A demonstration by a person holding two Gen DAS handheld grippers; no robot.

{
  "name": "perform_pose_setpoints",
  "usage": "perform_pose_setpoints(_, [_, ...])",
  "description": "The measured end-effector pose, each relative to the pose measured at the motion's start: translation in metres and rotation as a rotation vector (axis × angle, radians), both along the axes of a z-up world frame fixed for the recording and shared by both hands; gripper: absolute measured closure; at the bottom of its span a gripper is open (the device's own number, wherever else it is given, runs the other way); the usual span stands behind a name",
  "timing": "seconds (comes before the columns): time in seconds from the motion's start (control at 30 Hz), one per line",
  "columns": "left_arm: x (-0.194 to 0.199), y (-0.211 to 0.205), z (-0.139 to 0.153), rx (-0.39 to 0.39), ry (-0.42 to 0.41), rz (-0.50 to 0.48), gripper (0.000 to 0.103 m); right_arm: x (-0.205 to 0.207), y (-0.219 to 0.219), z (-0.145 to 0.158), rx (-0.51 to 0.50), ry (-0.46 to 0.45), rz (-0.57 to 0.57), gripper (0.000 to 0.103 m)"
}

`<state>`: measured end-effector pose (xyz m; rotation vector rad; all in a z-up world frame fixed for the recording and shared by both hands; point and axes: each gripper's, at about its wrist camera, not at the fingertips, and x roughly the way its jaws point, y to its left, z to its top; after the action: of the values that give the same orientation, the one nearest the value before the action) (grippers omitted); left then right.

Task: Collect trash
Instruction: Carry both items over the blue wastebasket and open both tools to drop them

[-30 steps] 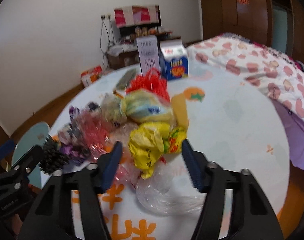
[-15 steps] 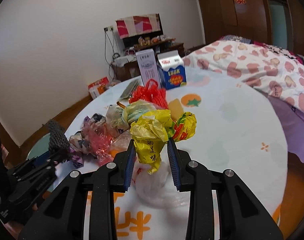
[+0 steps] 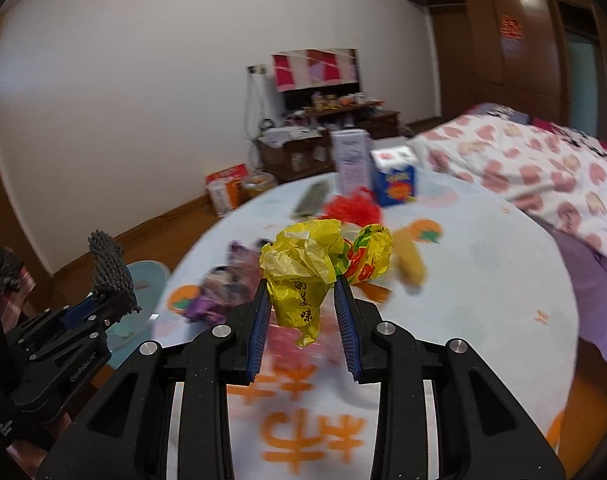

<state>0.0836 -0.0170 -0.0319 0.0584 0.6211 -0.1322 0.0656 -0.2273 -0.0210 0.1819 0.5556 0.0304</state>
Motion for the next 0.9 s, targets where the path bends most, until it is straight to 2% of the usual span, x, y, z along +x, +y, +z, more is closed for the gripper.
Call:
perform_pose_setpoints(0.2, [0.008, 0.050, 0.007, 0.019, 0.005, 0.115, 0.074, 0.024, 0.050, 0.010, 0.028, 0.002, 0.134, 0.070])
perform_pose_setpoints(0.4, [0.021, 0.091, 0.001, 0.020, 0.034, 0.184, 0.074, 0.045, 0.107, 0.009, 0.030, 0.013, 0.258, 0.070])
perform_pose_setpoints(0.7, [0.043, 0.119, -0.022, 0.018, 0.096, 0.204, 0.074, 0.081, 0.168, -0.006, 0.001, 0.056, 0.363, 0.070])
perform_pose_setpoints(0.9, [0.055, 0.127, -0.045, 0.022, 0.156, 0.194, 0.074, 0.110, 0.192, -0.030, 0.006, 0.133, 0.405, 0.069])
